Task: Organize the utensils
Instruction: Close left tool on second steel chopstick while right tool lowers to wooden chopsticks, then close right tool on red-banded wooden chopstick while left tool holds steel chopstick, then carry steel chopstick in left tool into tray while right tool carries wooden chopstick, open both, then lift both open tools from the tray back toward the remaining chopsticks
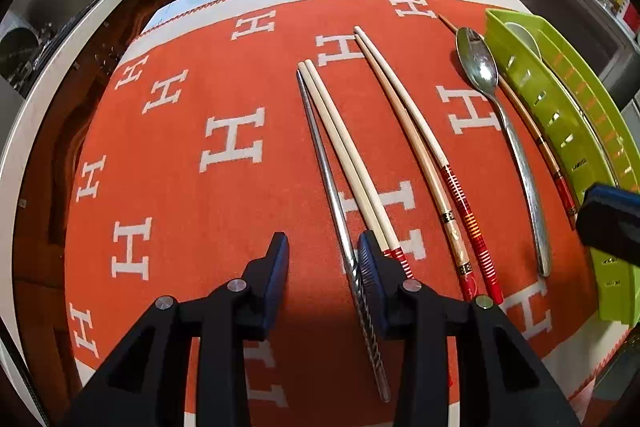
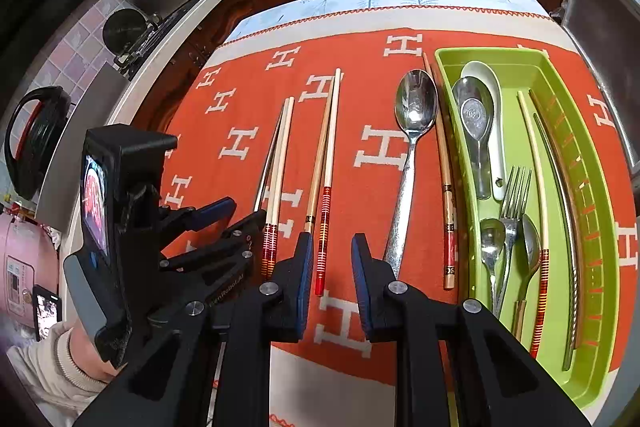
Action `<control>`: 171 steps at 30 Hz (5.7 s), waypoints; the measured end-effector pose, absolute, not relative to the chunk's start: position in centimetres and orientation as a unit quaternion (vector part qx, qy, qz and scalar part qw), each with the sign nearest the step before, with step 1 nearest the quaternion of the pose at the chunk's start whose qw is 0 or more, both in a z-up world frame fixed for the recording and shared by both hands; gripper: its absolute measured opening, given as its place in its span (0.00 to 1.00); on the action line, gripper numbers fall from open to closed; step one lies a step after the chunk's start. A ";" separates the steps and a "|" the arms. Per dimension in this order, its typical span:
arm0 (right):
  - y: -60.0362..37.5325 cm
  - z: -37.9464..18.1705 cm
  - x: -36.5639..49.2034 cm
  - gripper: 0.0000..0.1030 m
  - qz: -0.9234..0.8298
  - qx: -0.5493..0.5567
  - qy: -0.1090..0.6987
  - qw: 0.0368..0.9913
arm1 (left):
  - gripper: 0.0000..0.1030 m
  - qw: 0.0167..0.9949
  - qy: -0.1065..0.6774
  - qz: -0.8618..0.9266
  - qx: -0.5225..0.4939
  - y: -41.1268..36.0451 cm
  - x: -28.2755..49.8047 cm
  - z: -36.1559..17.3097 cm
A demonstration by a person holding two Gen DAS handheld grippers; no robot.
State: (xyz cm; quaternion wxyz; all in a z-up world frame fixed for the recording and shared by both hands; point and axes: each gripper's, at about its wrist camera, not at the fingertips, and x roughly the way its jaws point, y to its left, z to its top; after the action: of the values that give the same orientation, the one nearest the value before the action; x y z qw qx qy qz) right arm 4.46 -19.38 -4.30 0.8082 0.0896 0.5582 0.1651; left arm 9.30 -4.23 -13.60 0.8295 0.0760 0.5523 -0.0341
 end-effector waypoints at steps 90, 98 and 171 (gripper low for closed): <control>-25.0 -1.0 0.4 0.05 0.159 0.146 0.501 0.838 | 0.17 0.804 0.560 -0.167 -0.106 -1.8 8.6 -9.8; -24.8 -1.5 0.7 0.05 0.166 0.151 0.504 0.834 | 0.53 0.784 0.587 -0.185 -0.086 -3.2 7.5 -11.5; -36.7 -2.8 0.3 0.08 0.051 0.161 0.524 0.835 | 0.49 0.789 0.577 -0.190 -0.096 -16.7 12.7 -6.5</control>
State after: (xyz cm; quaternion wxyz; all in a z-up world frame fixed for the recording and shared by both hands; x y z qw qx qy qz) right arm 0.34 -36.74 -2.83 0.8348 0.1605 0.5242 0.0505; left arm 12.69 -16.68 -6.53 0.7887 -0.0959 0.5769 -0.1896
